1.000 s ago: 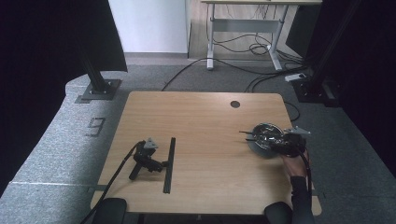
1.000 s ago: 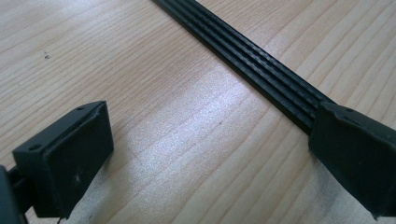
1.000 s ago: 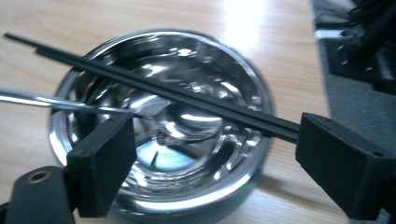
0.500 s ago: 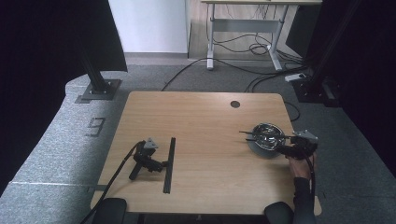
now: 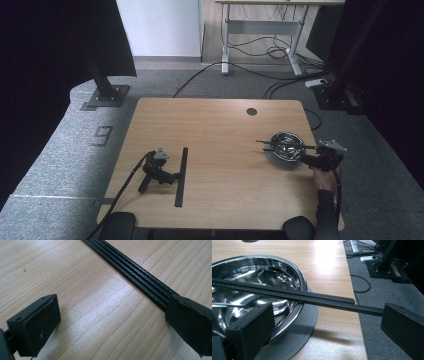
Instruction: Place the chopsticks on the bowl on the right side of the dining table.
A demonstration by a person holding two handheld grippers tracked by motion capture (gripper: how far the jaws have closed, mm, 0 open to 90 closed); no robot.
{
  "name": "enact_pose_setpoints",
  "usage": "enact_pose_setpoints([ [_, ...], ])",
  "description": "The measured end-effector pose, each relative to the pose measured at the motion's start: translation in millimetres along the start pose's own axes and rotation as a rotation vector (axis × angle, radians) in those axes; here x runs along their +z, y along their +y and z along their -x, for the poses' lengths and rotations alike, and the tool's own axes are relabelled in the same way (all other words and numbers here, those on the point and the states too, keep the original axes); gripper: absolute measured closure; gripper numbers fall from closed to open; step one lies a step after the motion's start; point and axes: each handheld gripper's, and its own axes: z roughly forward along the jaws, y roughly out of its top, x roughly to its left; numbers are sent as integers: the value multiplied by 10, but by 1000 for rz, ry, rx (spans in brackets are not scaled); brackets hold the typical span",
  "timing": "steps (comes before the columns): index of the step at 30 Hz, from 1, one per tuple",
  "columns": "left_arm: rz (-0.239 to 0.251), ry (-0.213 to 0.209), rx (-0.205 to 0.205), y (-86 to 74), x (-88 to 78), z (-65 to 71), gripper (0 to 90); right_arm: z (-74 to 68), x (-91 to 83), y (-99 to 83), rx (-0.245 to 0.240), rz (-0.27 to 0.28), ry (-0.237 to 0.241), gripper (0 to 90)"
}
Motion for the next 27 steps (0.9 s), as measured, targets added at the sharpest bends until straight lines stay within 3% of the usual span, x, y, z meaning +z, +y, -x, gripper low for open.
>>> enact_pose_setpoints([
  [8, 0, 0, 0, 0, 0, 0, 0, 36, 22, -5, 21, 0, 22, 0],
  [21, 0, 0, 0, 0, 0, 0, 0, -27, 19, -7, -11, -7, 43, 40],
  [23, 0, 0, 0, 0, 0, 0, 0, -31, 9, -4, -18, -4, 33, 40],
  [27, 0, 0, 0, 0, 0, 0, 0, 29, -22, 2, 23, 3, 0, 0],
])
